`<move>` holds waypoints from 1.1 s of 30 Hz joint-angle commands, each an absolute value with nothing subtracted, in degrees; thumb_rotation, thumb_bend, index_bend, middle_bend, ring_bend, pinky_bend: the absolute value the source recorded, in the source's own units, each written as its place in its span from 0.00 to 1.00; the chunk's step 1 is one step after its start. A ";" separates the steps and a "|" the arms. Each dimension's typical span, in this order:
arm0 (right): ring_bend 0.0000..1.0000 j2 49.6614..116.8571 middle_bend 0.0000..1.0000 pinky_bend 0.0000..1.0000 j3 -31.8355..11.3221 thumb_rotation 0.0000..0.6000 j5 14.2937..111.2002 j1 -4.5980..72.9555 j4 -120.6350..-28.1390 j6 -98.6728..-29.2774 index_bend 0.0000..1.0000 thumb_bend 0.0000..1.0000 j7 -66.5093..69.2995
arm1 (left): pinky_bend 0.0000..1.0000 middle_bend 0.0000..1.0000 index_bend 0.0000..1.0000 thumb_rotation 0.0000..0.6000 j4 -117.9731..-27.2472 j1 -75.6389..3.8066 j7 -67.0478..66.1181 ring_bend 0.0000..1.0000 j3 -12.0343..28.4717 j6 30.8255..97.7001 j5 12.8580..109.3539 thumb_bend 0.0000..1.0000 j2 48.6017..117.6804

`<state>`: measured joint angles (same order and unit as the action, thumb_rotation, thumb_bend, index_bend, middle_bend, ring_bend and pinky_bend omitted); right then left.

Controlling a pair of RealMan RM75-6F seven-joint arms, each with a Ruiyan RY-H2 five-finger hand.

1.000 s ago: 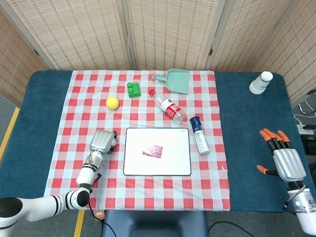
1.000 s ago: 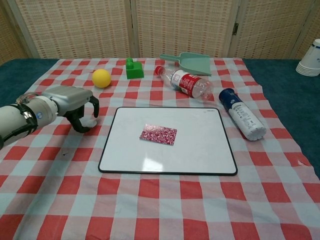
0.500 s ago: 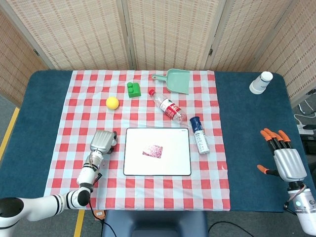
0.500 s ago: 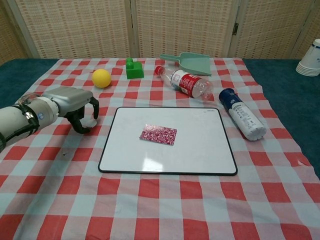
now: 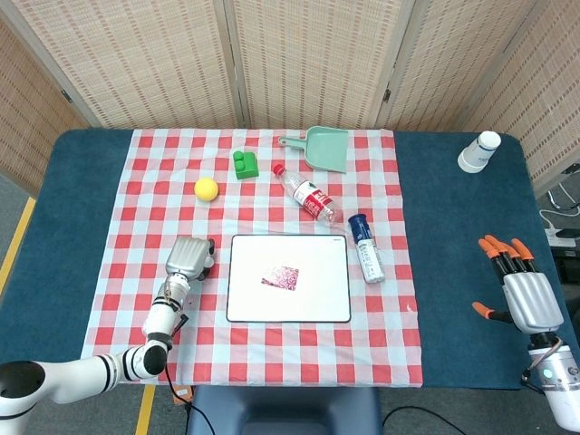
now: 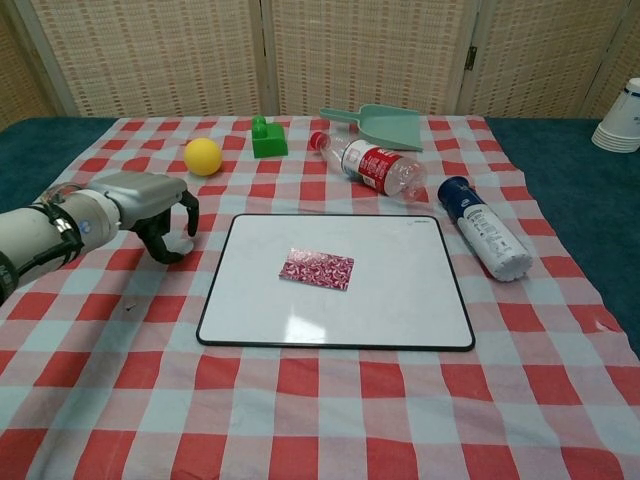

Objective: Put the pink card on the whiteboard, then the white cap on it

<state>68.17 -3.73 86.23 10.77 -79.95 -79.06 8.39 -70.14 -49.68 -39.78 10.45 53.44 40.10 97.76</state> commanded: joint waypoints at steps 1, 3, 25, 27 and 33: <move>0.00 68.18 0.06 0.00 -3.74 1.00 86.18 10.80 -79.94 -78.97 0.04 0.00 8.37 | 0.97 0.99 0.43 1.00 -69.61 -49.70 -39.63 0.98 10.41 53.13 39.93 0.29 97.95; 0.00 68.22 0.06 0.00 -3.73 1.00 86.15 10.82 -79.90 -78.91 0.04 0.00 8.33 | 0.97 0.99 0.43 1.00 -69.19 -49.73 -39.53 0.98 10.41 52.94 39.83 0.30 98.08; 0.00 68.40 0.06 0.00 -3.86 1.00 85.84 11.04 -79.50 -78.47 0.03 0.00 8.56 | 0.97 1.00 0.49 1.00 -68.32 -49.90 -39.28 0.98 10.56 52.69 39.78 0.30 98.23; 0.00 68.40 0.06 0.00 -3.84 1.00 85.80 11.06 -79.49 -78.37 0.03 0.00 8.58 | 0.97 1.00 0.49 1.00 -68.64 -49.95 -39.23 0.98 10.75 52.75 39.77 0.30 98.03; 0.00 68.34 0.06 0.00 -3.83 1.00 85.83 11.10 -79.57 -78.33 0.03 0.00 8.66 | 0.97 1.00 0.49 1.00 -71.86 -50.96 -40.36 0.98 11.86 54.16 40.12 0.30 96.89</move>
<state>68.34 -3.83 85.83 11.10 -79.56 -78.33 8.65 -71.06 -50.61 -39.94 11.50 53.69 40.02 97.23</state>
